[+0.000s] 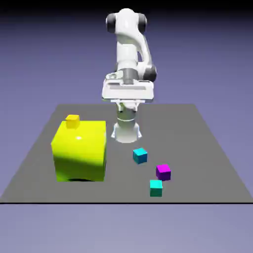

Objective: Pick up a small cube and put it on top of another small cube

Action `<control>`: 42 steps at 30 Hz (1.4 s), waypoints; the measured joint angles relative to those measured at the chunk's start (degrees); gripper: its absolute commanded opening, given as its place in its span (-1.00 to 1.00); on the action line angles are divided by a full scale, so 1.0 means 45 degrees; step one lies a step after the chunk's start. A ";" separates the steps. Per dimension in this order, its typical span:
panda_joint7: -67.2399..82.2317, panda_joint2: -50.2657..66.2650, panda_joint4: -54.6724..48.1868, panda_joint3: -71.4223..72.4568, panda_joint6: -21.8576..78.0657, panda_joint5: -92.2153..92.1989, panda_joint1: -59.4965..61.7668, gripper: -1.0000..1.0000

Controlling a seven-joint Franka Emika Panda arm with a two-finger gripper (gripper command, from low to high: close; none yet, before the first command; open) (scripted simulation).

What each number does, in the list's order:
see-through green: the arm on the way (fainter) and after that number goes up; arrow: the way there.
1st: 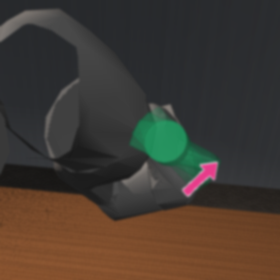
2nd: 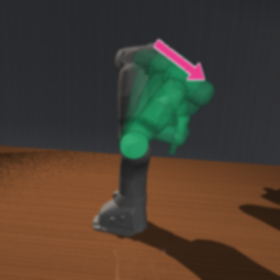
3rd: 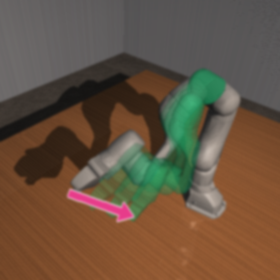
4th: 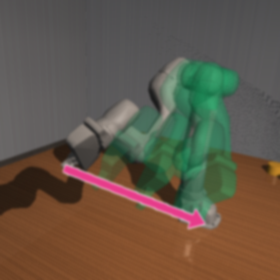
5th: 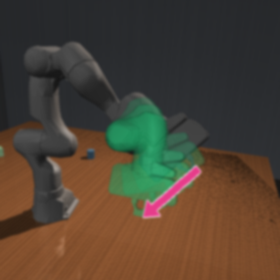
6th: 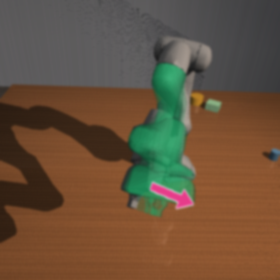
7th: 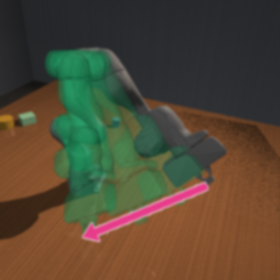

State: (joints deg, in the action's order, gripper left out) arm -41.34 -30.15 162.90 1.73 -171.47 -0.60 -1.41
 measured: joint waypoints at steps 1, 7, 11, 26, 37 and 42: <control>0.0205 0.0461 0.0350 0.0319 0.0468 -0.0111 -0.0134 0.00; 0.1438 0.3230 0.2448 0.2231 0.3279 -0.0777 -0.0937 0.00; 0.1412 0.4223 0.2810 0.2266 0.3410 -0.0514 -0.1291 0.00; -0.0263 0.7130 0.2540 0.0168 0.0817 0.1970 -0.2609 -1.00; 0.1734 0.4198 0.1931 0.2643 0.4313 -0.0649 -0.1219 -1.00; 0.1875 0.5287 -0.0377 0.2755 0.5539 0.0000 -0.1532 -1.00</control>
State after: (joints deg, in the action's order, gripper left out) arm -32.91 -6.36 161.21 14.13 -146.54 -0.60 -8.31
